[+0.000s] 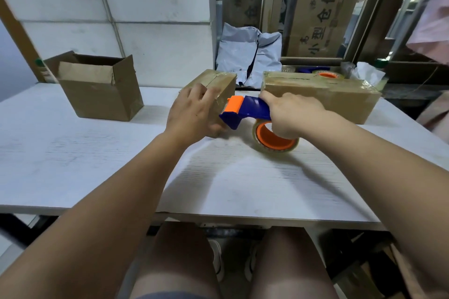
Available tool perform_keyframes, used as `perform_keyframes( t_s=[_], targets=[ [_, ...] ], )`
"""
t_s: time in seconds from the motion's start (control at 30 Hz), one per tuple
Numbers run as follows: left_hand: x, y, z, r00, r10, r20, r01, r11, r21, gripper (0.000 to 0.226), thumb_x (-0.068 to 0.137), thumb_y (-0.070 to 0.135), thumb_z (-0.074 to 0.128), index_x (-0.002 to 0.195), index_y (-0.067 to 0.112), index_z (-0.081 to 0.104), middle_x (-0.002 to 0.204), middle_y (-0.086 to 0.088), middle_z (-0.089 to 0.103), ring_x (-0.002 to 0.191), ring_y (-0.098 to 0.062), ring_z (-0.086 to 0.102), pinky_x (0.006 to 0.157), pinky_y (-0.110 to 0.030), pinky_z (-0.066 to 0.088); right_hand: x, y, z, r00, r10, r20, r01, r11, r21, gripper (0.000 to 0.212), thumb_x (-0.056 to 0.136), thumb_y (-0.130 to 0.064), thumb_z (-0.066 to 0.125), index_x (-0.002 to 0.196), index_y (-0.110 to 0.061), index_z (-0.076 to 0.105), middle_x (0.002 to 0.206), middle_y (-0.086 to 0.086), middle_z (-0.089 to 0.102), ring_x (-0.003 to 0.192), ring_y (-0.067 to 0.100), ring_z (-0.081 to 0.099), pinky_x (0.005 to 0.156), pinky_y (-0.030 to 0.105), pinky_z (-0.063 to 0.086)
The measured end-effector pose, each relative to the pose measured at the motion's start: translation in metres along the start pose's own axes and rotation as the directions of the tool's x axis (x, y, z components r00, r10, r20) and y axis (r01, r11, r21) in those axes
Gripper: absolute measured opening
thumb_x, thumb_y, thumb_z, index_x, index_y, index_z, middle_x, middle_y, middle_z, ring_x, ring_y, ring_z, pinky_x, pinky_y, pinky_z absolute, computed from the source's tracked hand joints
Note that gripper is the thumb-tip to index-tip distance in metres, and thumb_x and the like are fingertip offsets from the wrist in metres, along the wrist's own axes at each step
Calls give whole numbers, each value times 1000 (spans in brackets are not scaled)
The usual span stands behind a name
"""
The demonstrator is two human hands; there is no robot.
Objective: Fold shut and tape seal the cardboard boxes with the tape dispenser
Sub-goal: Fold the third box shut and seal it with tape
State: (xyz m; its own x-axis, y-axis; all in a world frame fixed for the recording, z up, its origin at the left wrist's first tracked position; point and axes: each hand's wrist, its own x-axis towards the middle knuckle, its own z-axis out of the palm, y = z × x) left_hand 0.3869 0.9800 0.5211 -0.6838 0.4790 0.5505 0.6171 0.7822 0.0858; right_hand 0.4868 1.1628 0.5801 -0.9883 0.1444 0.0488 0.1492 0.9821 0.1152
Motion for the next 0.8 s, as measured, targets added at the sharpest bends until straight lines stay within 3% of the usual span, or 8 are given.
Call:
perform_keyframes(
  t_s=[0.07,0.17,0.27,0.4,0.5,0.6,0.7,0.8],
  targets=[
    [-2,2,-2,999,23,33,-23,1000,4,99,55,60,81,138,23,41,122,-13,49,111,-30,45,102,-36,32,5,-6,-6,999,2,40,0,1000,-28,55,86,-12,44,135,-31,28,93,7,50,80,28,53,58,35,36],
    [-3,5,-5,999,23,33,-22,999,-44,91,58,59,79,137,31,43,126,-15,46,116,-30,41,104,-41,31,12,-12,-15,996,-2,84,8,998,-64,57,85,-10,44,137,-31,30,83,3,45,71,23,49,57,33,38],
    [-3,10,-4,1000,2,22,-1,998,-64,81,63,58,78,135,36,48,130,-17,44,119,-32,38,104,-46,32,21,-17,-21,993,-26,118,39,994,-103,60,86,-10,46,141,-29,29,81,0,44,72,20,48,66,36,46],
    [-3,11,-4,999,-20,33,22,997,-74,80,63,52,81,135,34,49,135,-15,43,123,-32,35,107,-51,29,27,-18,-25,987,-57,149,67,996,-67,56,87,-10,49,139,-25,35,79,-1,45,70,18,47,64,33,41],
    [-4,11,-1,1000,-31,-3,30,995,-95,69,68,37,82,132,33,54,133,-16,45,121,-33,38,105,-55,30,27,-20,-28,980,-57,189,65,997,-41,58,88,-9,52,141,-24,33,82,0,47,72,17,48,66,32,40],
    [-1,9,1,998,-41,-39,35,988,-148,62,68,36,82,126,31,61,130,-19,50,121,-37,43,104,-57,30,29,-20,-30,972,-52,227,73,994,-84,60,88,-7,54,142,-22,32,96,5,52,81,20,52,69,32,42],
    [-3,13,3,992,52,111,-52,999,2,64,67,50,79,127,34,60,147,-18,31,138,-43,20,111,-61,17,32,-19,-25,962,-64,265,122,970,-209,44,87,-10,50,130,-19,49,96,6,58,77,18,53,68,32,46],
    [-7,13,7,984,90,154,-109,988,114,62,72,59,70,129,37,57,155,-13,17,143,-41,4,114,-57,8,34,-14,-15,948,-87,305,144,975,-169,41,89,-10,48,128,-21,50,102,6,60,74,16,51,60,26,41]
  ],
)
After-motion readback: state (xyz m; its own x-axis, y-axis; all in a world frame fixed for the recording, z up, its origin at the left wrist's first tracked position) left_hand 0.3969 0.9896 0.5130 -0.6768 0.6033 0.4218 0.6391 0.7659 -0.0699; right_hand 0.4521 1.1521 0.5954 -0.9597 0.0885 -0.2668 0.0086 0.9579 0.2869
